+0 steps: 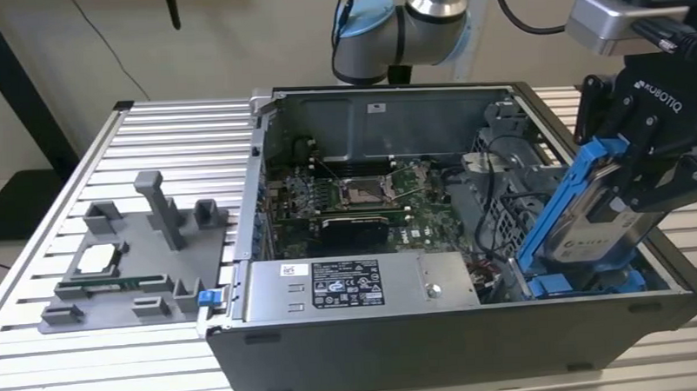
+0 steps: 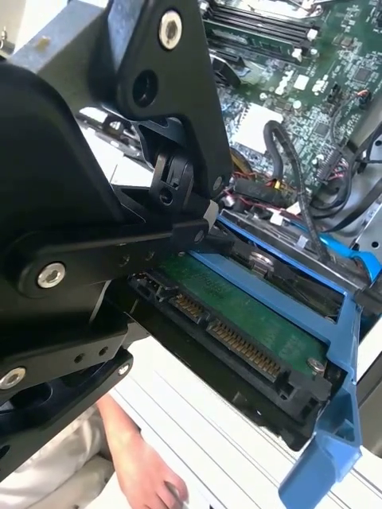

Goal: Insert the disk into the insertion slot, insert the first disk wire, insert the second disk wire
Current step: 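Insert the disk into the insertion slot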

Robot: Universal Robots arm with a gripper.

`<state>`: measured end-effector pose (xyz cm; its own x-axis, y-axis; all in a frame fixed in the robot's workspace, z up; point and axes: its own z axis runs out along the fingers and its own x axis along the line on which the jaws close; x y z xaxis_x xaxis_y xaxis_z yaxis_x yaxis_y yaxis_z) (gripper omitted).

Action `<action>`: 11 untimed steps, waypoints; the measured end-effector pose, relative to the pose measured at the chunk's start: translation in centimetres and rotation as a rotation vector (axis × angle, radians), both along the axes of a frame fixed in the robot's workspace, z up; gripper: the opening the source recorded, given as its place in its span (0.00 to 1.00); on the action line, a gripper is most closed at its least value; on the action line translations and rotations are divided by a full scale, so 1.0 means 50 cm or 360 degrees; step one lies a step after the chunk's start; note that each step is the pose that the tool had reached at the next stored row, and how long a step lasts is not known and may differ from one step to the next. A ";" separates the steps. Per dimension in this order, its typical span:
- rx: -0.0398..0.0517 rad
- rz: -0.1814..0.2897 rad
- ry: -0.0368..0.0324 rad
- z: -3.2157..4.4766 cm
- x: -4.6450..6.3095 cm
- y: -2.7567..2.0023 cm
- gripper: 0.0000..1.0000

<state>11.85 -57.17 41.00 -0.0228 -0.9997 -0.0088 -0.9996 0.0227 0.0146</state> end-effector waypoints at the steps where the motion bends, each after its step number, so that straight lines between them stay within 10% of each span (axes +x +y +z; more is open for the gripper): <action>1: 0.0001 0.0000 0.0000 -0.001 0.000 0.0011 0.00; 11: 0.0003 0.0000 0.0000 -0.026 0.001 0.0031 0.00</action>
